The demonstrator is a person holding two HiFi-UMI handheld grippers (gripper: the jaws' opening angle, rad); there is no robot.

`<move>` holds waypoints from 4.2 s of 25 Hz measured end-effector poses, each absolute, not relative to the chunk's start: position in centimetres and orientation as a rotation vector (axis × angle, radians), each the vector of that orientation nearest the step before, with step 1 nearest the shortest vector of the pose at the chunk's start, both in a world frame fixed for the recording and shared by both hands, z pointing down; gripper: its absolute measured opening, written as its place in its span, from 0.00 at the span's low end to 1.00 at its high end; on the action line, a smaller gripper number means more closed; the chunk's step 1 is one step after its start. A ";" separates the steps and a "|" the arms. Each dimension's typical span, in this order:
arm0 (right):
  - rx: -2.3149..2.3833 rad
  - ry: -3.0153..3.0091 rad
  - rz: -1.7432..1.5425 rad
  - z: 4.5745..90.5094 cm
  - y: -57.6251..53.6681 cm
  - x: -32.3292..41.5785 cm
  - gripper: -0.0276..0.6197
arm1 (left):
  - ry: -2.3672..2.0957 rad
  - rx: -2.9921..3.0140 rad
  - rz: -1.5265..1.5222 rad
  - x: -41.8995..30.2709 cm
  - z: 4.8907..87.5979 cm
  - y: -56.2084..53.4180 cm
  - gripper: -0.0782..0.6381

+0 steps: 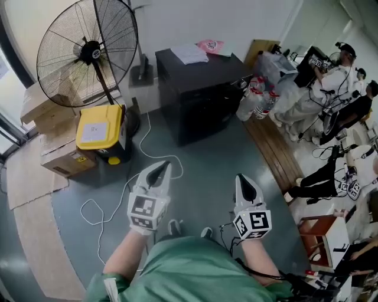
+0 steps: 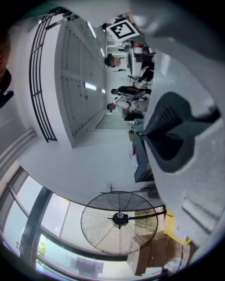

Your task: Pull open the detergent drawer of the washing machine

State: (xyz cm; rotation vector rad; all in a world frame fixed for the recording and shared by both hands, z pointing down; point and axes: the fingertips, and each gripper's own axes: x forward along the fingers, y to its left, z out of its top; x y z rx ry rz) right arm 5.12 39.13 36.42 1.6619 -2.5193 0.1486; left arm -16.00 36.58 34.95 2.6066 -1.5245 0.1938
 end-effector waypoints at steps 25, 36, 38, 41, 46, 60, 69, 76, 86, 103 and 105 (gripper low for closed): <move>1.640 -2.571 0.365 40.5 26.2 5.6 0.23 | -1.585 2.493 0.301 -16.7 38.7 25.9 0.42; 1.400 -2.718 0.496 42.1 12.9 8.3 0.23 | -1.585 2.445 0.399 -9.7 39.3 14.9 0.41; 1.360 -2.740 0.506 42.2 11.5 8.7 0.23 | -1.592 2.439 0.409 -8.9 39.3 13.9 0.41; 1.315 -2.761 0.520 42.4 9.6 8.9 0.23 | -1.611 2.430 0.422 -8.5 39.1 12.3 0.41; 1.290 -2.766 0.536 42.9 7.2 9.2 0.23 | -1.634 2.412 0.427 -8.6 39.2 10.2 0.40; 1.488 -2.626 0.575 44.0 -0.5 8.0 0.23 | -1.456 2.495 0.377 -10.9 41.0 -0.8 0.40; 1.558 -2.531 0.619 44.9 -6.8 2.2 0.23 | -1.254 2.645 0.399 -15.3 41.2 -8.9 0.40; 1.584 -2.511 0.730 46.8 -9.3 1.3 0.23 | -1.100 2.686 0.431 -15.7 42.9 -11.8 0.40; 1.404 -2.604 0.964 53.5 -13.7 2.7 0.23 | -1.088 2.636 0.559 -14.5 45.8 -13.6 0.40; 0.958 -2.726 1.129 64.1 -21.2 1.0 0.30 | -1.207 2.466 0.705 -10.3 50.1 -16.1 0.40; 0.893 -2.736 1.174 65.3 -21.8 0.2 0.31 | -1.214 2.457 0.722 -10.1 50.5 -16.5 0.40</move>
